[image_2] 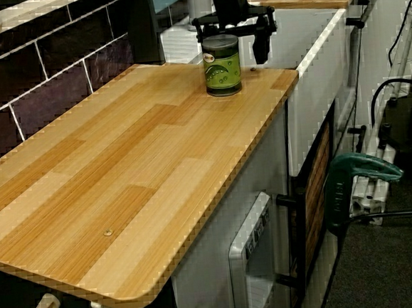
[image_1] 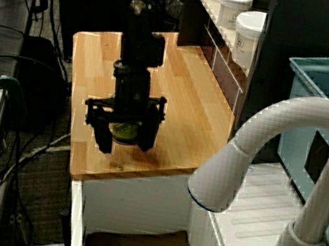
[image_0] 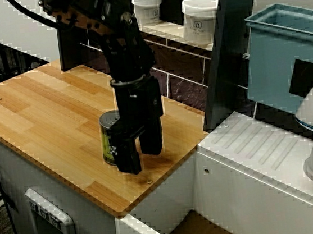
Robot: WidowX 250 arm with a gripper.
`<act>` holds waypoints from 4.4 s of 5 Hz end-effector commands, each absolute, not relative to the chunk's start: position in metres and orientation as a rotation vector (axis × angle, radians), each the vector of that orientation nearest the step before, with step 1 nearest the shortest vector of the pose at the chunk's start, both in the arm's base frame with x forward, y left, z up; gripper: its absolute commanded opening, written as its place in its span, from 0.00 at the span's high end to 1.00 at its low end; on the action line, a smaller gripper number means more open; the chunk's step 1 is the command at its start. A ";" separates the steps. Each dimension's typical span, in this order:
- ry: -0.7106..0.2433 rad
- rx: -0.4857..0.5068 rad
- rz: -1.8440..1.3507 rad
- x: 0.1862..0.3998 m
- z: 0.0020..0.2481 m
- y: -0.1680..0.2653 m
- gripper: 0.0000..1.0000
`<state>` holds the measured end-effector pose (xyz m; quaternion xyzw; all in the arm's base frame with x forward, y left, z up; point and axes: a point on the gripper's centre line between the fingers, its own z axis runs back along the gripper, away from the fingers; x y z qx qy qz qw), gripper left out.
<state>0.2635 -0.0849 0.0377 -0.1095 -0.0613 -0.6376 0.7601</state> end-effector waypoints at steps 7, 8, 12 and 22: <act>-0.137 -0.187 -1.433 0.274 0.105 0.137 0.00; -0.141 -0.189 -1.415 0.271 0.096 0.157 0.00; -0.163 -0.224 -1.264 0.274 0.110 0.193 0.00; -0.127 -0.070 -1.241 0.279 0.068 0.101 0.00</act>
